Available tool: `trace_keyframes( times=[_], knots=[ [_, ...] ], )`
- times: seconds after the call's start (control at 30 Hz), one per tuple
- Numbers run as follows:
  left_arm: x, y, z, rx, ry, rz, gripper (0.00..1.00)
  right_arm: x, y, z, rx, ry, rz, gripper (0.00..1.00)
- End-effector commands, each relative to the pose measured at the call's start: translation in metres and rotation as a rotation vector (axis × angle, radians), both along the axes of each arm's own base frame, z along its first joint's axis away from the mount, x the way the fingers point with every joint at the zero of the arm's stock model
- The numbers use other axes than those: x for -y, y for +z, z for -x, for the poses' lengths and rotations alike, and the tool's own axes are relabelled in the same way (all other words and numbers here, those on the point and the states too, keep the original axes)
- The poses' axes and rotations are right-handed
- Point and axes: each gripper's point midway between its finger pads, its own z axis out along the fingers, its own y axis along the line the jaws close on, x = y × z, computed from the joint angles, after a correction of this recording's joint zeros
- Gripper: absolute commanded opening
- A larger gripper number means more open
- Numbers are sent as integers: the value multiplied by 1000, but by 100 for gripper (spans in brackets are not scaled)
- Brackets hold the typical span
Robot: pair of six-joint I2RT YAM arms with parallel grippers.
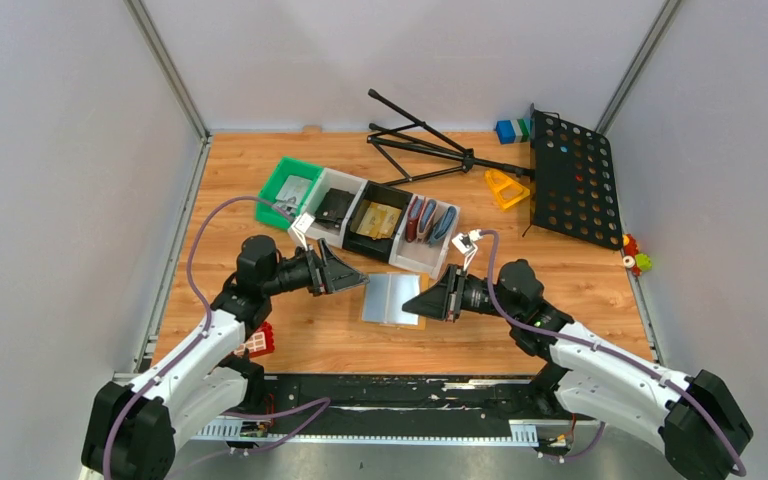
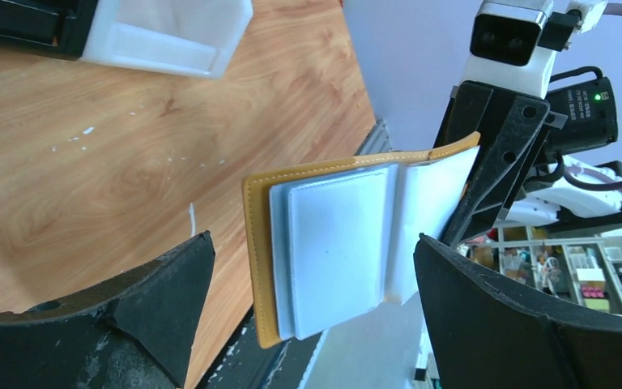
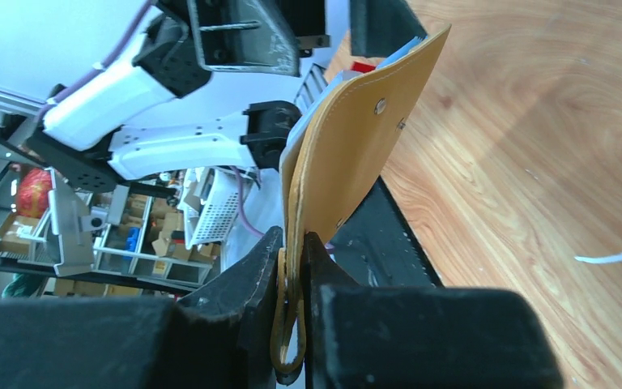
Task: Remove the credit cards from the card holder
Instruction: Remove the credit card from the card holder.
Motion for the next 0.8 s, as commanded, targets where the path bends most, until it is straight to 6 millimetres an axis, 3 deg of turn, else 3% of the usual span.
trace_keyframes(
  times=[0.0, 0.13, 0.33, 0.43, 0.63, 0.77],
  knots=[
    [6, 15, 3, 6, -35, 85, 99, -1, 62, 5, 83, 32, -164, 0],
    [11, 23, 8, -17, -67, 166, 97, 0, 73, 7, 88, 29, -199, 0],
    [13, 20, 9, -54, -82, 203, 95, -1, 82, 6, 90, 32, -232, 0],
    [14, 37, 15, -27, -114, 295, 91, -3, 75, 4, 71, 30, -226, 0],
    [14, 45, 24, -38, -151, 359, 81, -4, 57, -1, 41, 12, -199, 0],
    [13, 46, 25, -24, -148, 364, 66, -3, 39, -4, 7, -16, -167, 0]
  ],
)
